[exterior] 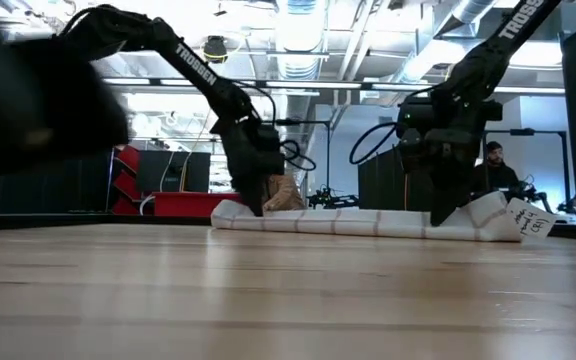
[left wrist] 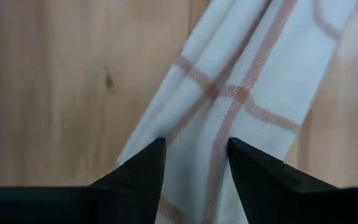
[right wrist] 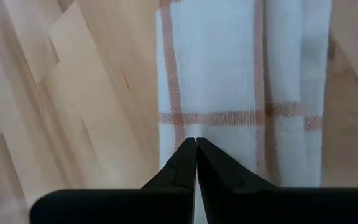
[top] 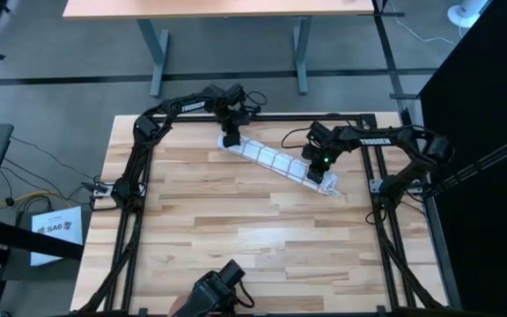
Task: Roll towel
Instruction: Roll the white checkered towel
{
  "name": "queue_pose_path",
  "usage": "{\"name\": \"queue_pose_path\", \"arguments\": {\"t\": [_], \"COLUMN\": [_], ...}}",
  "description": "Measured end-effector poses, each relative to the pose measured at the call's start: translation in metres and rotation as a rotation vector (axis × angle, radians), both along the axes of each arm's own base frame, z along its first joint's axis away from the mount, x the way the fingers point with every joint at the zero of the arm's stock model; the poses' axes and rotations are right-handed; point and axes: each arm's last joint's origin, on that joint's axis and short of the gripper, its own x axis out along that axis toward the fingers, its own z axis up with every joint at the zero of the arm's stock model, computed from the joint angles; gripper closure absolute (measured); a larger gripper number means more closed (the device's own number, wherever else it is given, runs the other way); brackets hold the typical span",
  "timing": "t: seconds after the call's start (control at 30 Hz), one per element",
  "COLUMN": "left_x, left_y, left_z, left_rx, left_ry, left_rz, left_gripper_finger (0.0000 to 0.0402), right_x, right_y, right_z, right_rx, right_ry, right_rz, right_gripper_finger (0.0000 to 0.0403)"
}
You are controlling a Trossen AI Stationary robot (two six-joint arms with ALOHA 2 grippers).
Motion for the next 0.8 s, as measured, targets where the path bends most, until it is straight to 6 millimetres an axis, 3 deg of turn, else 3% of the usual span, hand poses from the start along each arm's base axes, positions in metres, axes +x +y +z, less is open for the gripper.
{"name": "queue_pose_path", "arguments": {"t": [0.33, 0.57, 0.8], "left_x": [-0.015, -0.01, -0.026], "left_y": [-0.016, -0.044, -0.086], "left_z": [-0.013, -0.018, -0.016], "left_rx": [-0.216, -0.294, -0.309], "left_ry": [0.132, 0.248, 0.248], "left_rz": [0.173, 0.182, 0.183], "left_gripper_finger": [0.024, 0.024, 0.024], "right_x": [-0.007, -0.01, -0.015], "right_y": [0.015, 0.011, 0.003], "right_z": [-0.017, -0.018, -0.018], "right_rx": [-0.019, -0.048, -0.091], "right_ry": [-0.024, -0.04, -0.061], "right_rz": [0.113, 0.159, 0.199], "right_gripper_finger": [0.0403, 0.0403, 0.0403]}}
